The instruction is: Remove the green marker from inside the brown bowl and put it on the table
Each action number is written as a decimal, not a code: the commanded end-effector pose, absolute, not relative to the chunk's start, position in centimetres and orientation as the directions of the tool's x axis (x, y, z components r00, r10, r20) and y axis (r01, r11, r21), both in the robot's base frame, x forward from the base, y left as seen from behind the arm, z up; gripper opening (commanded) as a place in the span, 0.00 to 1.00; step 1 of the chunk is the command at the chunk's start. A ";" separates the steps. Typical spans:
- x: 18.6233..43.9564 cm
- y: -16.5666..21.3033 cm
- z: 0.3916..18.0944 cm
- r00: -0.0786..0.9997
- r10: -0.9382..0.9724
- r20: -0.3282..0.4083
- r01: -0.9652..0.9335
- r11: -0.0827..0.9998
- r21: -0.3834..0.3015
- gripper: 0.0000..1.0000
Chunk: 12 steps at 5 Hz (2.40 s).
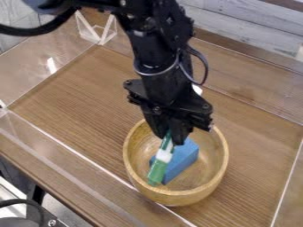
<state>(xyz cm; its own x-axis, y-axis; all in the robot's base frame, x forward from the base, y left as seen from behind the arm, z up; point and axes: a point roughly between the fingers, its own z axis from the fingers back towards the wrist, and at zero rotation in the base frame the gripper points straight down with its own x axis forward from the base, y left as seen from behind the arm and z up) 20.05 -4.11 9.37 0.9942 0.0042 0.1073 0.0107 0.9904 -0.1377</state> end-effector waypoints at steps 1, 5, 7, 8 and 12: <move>21.0 -3.9 11.1 0.987 0.010 0.162 0.013 0.990 -0.139 0.00; 21.2 -3.6 12.3 0.986 0.002 0.168 0.023 0.989 -0.146 0.00; 21.3 -3.5 12.8 0.985 -0.001 0.172 0.028 0.988 -0.152 0.00; 21.4 -3.4 13.1 0.985 -0.005 0.174 0.032 0.987 -0.155 0.00; 21.5 -3.4 13.9 0.982 -0.015 0.186 0.047 0.985 -0.166 0.00</move>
